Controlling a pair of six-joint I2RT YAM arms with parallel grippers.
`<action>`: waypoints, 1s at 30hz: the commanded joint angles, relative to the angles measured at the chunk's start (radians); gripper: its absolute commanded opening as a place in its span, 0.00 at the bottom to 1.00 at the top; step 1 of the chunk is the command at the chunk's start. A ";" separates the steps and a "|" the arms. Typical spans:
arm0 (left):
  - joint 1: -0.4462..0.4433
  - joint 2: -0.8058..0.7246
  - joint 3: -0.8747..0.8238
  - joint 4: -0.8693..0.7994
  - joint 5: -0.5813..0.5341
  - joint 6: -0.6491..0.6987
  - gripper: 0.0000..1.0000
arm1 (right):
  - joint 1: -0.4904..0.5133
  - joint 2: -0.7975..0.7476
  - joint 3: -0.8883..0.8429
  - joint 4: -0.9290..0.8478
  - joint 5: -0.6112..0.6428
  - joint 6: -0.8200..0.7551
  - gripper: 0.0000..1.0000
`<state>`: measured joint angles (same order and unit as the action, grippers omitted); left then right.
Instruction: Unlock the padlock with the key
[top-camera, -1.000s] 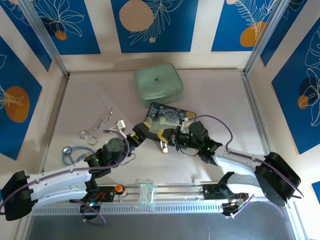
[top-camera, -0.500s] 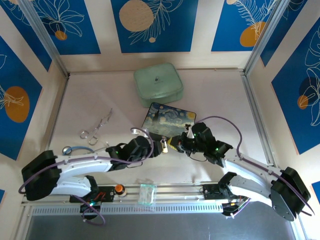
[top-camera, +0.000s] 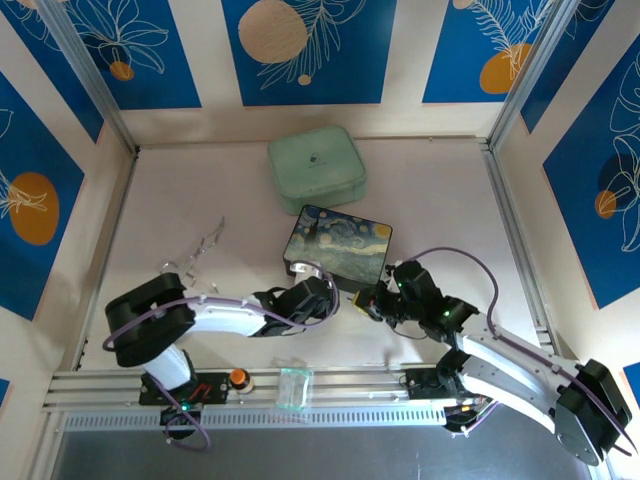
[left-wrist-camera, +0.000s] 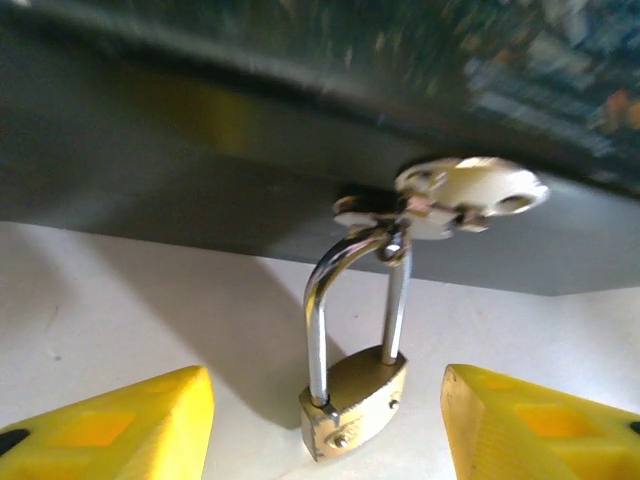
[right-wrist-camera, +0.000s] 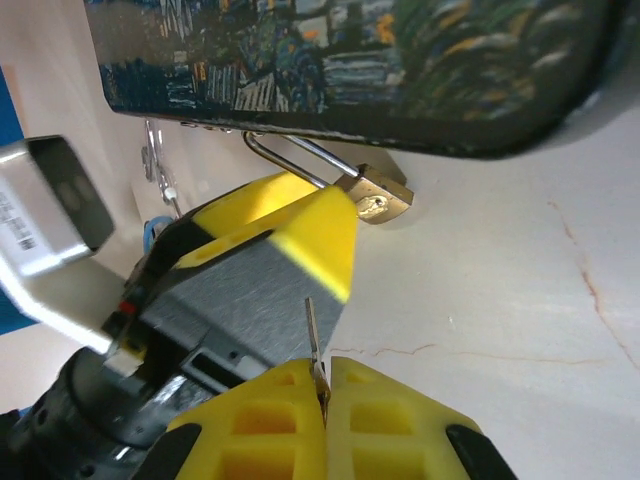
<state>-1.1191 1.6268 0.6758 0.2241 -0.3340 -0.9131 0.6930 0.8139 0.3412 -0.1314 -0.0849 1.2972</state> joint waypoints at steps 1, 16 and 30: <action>-0.011 0.044 0.048 0.049 -0.023 0.015 0.56 | -0.001 -0.038 -0.031 -0.030 0.010 0.001 0.00; -0.074 0.090 0.104 -0.055 -0.064 -0.082 0.27 | 0.031 -0.060 -0.124 0.024 0.017 0.053 0.00; -0.105 0.206 0.143 -0.070 -0.118 -0.136 0.31 | 0.055 -0.020 -0.149 0.075 0.053 0.075 0.00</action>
<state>-1.2179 1.7779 0.8082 0.1627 -0.4664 -1.0294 0.7425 0.7952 0.2119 -0.0669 -0.0559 1.3579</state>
